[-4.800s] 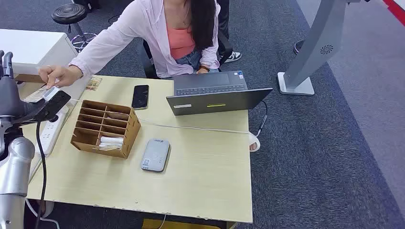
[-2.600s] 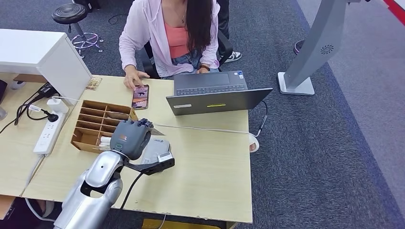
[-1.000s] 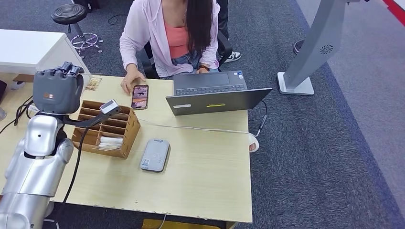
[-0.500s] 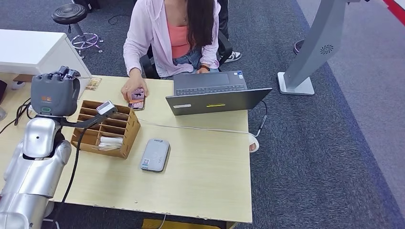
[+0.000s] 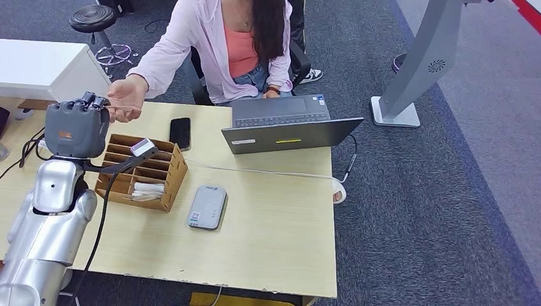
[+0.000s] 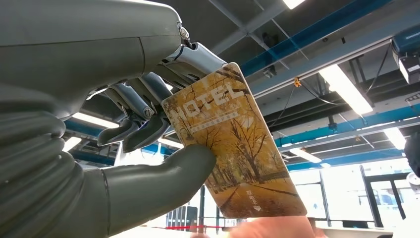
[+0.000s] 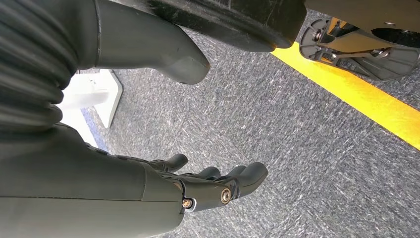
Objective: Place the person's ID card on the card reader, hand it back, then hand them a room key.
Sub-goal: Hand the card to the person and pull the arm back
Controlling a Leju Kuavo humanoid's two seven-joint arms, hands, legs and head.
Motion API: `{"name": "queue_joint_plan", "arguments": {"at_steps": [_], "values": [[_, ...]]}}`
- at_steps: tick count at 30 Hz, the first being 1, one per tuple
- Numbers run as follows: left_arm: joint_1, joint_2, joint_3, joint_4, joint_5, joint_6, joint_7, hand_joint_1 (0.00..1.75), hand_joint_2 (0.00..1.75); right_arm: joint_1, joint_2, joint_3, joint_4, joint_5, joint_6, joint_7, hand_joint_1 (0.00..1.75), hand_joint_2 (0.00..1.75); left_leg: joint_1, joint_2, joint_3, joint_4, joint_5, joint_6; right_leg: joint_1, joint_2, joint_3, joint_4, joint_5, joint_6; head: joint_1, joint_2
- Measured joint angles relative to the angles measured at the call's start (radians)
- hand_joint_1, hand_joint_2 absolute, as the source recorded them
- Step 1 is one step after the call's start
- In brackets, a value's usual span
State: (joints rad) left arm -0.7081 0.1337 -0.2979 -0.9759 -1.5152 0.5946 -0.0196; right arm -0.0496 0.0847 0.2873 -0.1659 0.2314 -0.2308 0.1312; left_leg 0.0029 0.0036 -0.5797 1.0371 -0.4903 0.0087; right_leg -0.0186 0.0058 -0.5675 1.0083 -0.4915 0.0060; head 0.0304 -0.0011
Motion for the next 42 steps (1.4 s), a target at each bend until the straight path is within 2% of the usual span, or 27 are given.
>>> {"name": "queue_joint_plan", "arguments": {"at_steps": [1, 5, 14, 17, 19, 22, 25, 27, 30, 34, 38, 42], "values": [[0.000, 0.000, 0.000, 0.000, 0.000, 0.000, 0.000, 1.71, 1.75, 0.000, 0.000, 0.000, 0.000, 0.000, 0.000, 0.000, 0.00, 1.75, 0.000, 0.000, 0.000, 0.000, 0.000, 0.000, 0.000, 0.000, 0.000, 0.000, 0.000, 0.000, 0.000, 0.000], [0.001, -0.001, 0.001, 0.001, 0.001, 0.003, 0.000, 0.00, 1.75, 0.000, 0.000, 0.000, 0.000, 0.000, 0.000, 0.000, 0.00, 1.75, 0.000, 0.000, 0.000, 0.000, 0.000, 0.000, 0.000, 0.000, 0.000, 0.000, 0.000, 0.000, 0.000, 0.000], [0.010, -0.005, 0.012, 0.001, 0.011, 0.016, -0.002, 0.00, 1.75, 0.000, 0.000, 0.000, 0.000, -0.001, -0.001, 0.000, 0.00, 1.75, 0.000, 0.000, 0.000, 0.000, 0.000, 0.000, 0.000, 0.000, 0.000, 0.000, 0.000, 0.000, 0.000, 0.000], [0.039, -0.011, 0.015, -0.018, 0.036, 0.025, -0.027, 0.00, 1.75, 0.000, 0.000, -0.001, 0.000, -0.007, -0.003, 0.001, 0.00, 1.75, 0.000, 0.000, 0.000, 0.000, 0.000, 0.000, 0.000, 0.000, 0.000, 0.000, 0.000, 0.000, 0.000, 0.000], [0.094, -0.020, 0.017, -0.067, 0.064, 0.043, -0.055, 0.00, 1.75, 0.000, 0.000, -0.002, 0.000, -0.015, -0.006, 0.004, 0.00, 1.75, 0.000, 0.001, 0.000, 0.000, 0.000, 0.000, 0.000, 0.000, 0.000, 0.000, 0.000, 0.000, 0.000, 0.000], [0.229, -0.036, 0.017, -0.196, 0.100, 0.062, -0.087, 0.00, 1.75, 0.002, 0.001, -0.010, 0.000, -0.035, -0.016, 0.009, 0.00, 1.75, 0.000, 0.002, 0.000, 0.000, -0.002, 0.001, 0.000, 0.001, 0.000, -0.001, -0.001, 0.000, 0.000, 0.000], [0.375, -0.050, 0.016, -0.332, 0.110, 0.065, -0.091, 0.00, 1.75, 0.005, 0.004, -0.025, 0.000, -0.050, -0.026, 0.009, 0.00, 1.75, 0.000, 0.002, 0.000, 0.000, -0.003, 0.001, 0.000, 0.002, -0.001, -0.001, -0.002, 0.000, 0.000, 0.000], [0.439, -0.054, 0.016, -0.397, 0.113, 0.064, -0.090, 0.00, 1.75, 0.006, 0.006, -0.031, 0.000, -0.054, -0.028, 0.009, 0.00, 1.75, 0.000, 0.002, -0.001, 0.000, -0.003, 0.001, 0.000, 0.002, -0.001, -0.001, -0.002, 0.000, 0.000, 0.000], [0.515, -0.052, 0.016, -0.471, 0.129, 0.027, -0.088, 0.00, 1.75, 0.006, 0.008, -0.044, 0.000, -0.067, -0.038, 0.009, 0.00, 1.75, 0.000, 0.002, -0.001, -0.001, -0.003, 0.001, 0.000, 0.001, -0.001, -0.001, -0.002, 0.000, 0.000, 0.000], [0.644, -0.032, 0.016, -0.549, 0.158, -0.077, -0.075, 0.00, 1.75, 0.013, 0.012, -0.065, 0.000, -0.083, -0.054, 0.007, 0.00, 1.75, 0.000, 0.002, 0.000, -0.001, -0.003, 0.001, 0.000, 0.002, -0.001, -0.001, -0.002, 0.000, 0.000, 0.000], [0.719, -0.004, 0.017, -0.581, 0.170, -0.184, -0.053, 0.00, 1.75, 0.016, 0.014, -0.079, 0.000, -0.084, -0.057, 0.001, 0.00, 1.75, 0.000, 0.001, -0.001, -0.001, -0.003, 0.001, 0.000, 0.000, -0.001, -0.001, -0.002, 0.000, 0.000, 0.000], [0.727, 0.017, 0.023, -0.577, 0.172, -0.273, -0.034, 0.00, 1.75, 0.016, 0.014, -0.081, 0.000, -0.076, -0.052, -0.006, 0.00, 1.75, 0.000, 0.001, -0.001, -0.001, -0.002, 0.001, 0.000, 0.000, -0.001, -0.001, -0.002, 0.000, 0.000, 0.000]]}}
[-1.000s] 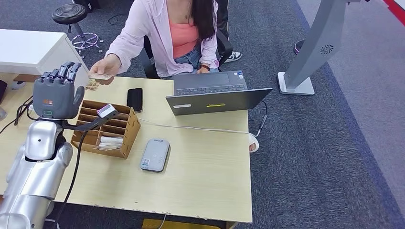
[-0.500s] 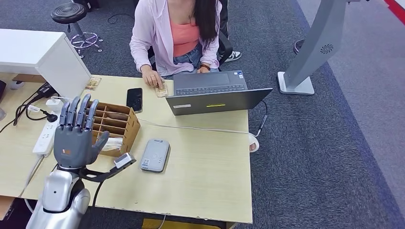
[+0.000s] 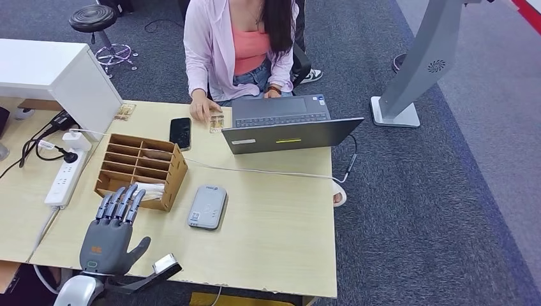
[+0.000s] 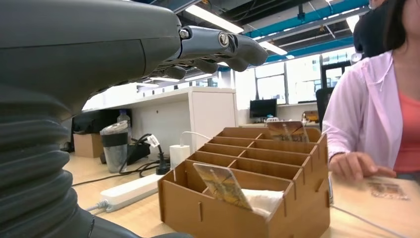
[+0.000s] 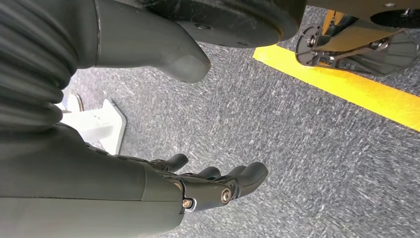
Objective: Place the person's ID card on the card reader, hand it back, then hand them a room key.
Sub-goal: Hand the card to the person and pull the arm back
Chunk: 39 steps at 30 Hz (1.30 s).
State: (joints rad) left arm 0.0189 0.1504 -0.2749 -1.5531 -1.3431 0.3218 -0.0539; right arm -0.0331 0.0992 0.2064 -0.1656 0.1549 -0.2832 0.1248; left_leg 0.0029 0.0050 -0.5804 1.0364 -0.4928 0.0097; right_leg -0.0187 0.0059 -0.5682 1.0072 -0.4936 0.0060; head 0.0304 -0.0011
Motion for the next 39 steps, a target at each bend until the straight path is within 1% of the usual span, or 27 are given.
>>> {"name": "queue_joint_plan", "arguments": {"at_steps": [5, 8, 13, 20, 24, 31, 39], "values": [[-0.004, 0.014, 0.006, 0.006, 0.004, -0.021, 0.003, 0.00, 1.75, 0.000, 0.000, 0.000, 0.000, 0.003, 0.004, -0.002, 0.00, 1.75, 0.000, 0.000, 0.000, 0.000, 0.000, 0.000, 0.000, 0.000, 0.000, 0.000, 0.000, 0.000, 0.000, 0.000], [-0.021, 0.020, 0.011, 0.020, 0.015, -0.055, 0.016, 0.00, 1.75, 0.000, 0.000, 0.000, 0.000, 0.010, 0.008, -0.003, 0.00, 1.75, 0.000, 0.000, 0.000, 0.000, 0.000, 0.000, 0.000, 0.000, 0.000, 0.000, 0.000, 0.000, 0.000, 0.000], [-0.087, 0.029, 0.026, 0.070, 0.039, -0.099, 0.032, 0.00, 1.75, -0.001, 0.000, 0.000, 0.000, 0.023, 0.012, -0.002, 0.00, 1.75, 0.000, -0.001, 0.000, 0.000, 0.001, -0.001, 0.000, 0.000, 0.000, 0.000, 0.000, 0.000, 0.000, 0.000], [-0.193, 0.031, 0.035, 0.142, 0.067, -0.134, 0.045, 0.00, 1.75, -0.001, -0.001, 0.000, 0.000, 0.040, 0.022, 0.006, 0.00, 1.75, 0.000, -0.001, 0.000, 0.000, 0.001, -0.001, 0.000, 0.000, 0.000, 0.000, 0.001, -0.001, 0.000, 0.000], [-0.234, 0.036, 0.040, 0.178, 0.072, -0.149, 0.053, 0.00, 1.75, -0.002, -0.002, 0.001, 0.000, 0.044, 0.029, 0.013, 0.00, 1.75, 0.000, -0.001, 0.000, 0.000, 0.001, -0.001, 0.000, 0.000, 0.000, 0.000, 0.001, -0.001, 0.000, 0.000], [-0.262, 0.039, 0.042, 0.217, 0.075, -0.164, 0.058, 0.00, 1.75, -0.002, -0.003, 0.001, 0.000, 0.050, 0.031, 0.013, 0.00, 1.75, 0.000, -0.001, 0.000, 0.000, 0.001, -0.001, 0.000, 0.000, 0.000, 0.000, 0.001, -0.001, 0.000, 0.000], [-0.271, 0.039, 0.042, 0.252, 0.075, -0.170, 0.069, 0.00, 1.75, -0.002, -0.003, 0.001, 0.000, 0.053, 0.031, 0.011, 0.00, 1.75, 0.000, 0.000, 0.000, 0.000, 0.001, -0.001, 0.000, 0.000, 0.000, 0.000, 0.001, -0.001, 0.000, 0.000]]}}
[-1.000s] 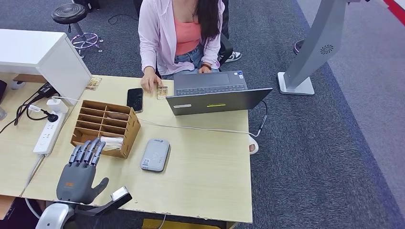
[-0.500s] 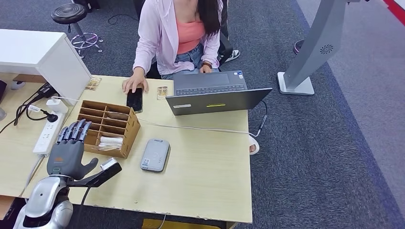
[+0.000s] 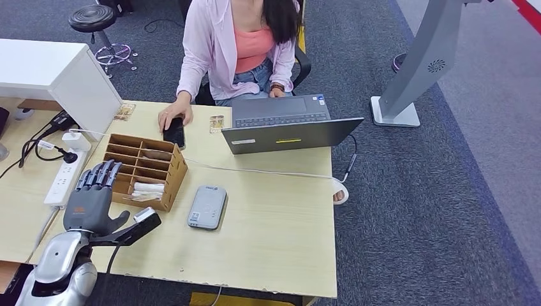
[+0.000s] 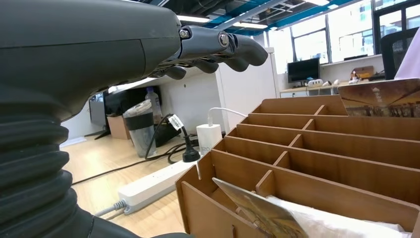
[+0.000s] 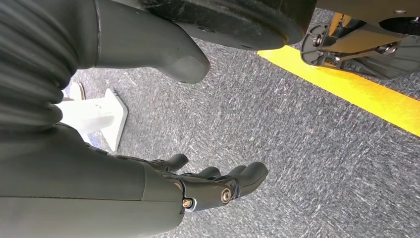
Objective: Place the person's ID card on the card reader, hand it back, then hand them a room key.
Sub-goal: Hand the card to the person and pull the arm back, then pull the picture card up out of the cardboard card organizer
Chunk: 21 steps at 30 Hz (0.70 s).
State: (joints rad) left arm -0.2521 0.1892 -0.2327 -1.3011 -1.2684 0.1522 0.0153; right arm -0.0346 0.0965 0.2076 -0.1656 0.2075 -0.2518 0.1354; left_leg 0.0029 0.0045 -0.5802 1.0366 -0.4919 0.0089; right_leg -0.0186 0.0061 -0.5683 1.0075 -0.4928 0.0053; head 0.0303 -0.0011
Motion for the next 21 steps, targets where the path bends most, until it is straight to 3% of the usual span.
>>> {"name": "queue_joint_plan", "arguments": {"at_steps": [21], "values": [[-0.029, -0.013, 0.000, 0.081, -0.021, -0.027, 0.019, 0.00, 1.75, -0.001, -0.002, 0.002, 0.000, 0.011, 0.013, 0.001, 0.00, 1.75, 0.000, 0.000, 0.000, 0.000, 0.000, 0.000, 0.000, 0.000, 0.000, 0.000, 0.000, 0.000, 0.000, 0.000]]}}
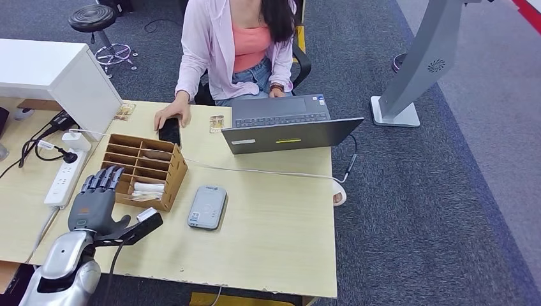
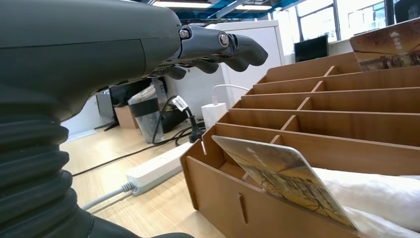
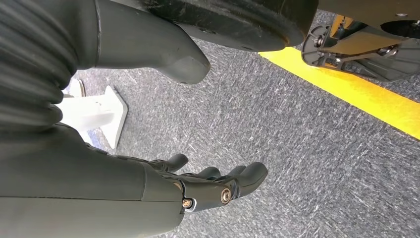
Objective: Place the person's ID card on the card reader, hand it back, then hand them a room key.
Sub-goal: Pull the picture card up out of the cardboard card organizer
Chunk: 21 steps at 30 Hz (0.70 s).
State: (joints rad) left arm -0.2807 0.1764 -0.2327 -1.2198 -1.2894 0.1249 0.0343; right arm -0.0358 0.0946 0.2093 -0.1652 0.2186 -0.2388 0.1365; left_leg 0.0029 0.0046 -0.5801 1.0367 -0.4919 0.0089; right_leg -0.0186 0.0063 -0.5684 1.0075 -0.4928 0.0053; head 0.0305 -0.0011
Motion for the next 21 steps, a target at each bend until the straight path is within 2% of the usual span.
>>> {"name": "queue_joint_plan", "arguments": {"at_steps": [21], "values": [[-0.067, -0.050, -0.010, 0.096, -0.020, -0.003, 0.003, 0.00, 1.75, -0.003, -0.002, 0.004, 0.000, 0.007, 0.004, 0.003, 0.00, 1.75, 0.000, 0.000, 0.000, 0.000, 0.000, 0.000, 0.000, 0.000, 0.000, 0.000, 0.000, 0.000, 0.000, 0.000]]}}
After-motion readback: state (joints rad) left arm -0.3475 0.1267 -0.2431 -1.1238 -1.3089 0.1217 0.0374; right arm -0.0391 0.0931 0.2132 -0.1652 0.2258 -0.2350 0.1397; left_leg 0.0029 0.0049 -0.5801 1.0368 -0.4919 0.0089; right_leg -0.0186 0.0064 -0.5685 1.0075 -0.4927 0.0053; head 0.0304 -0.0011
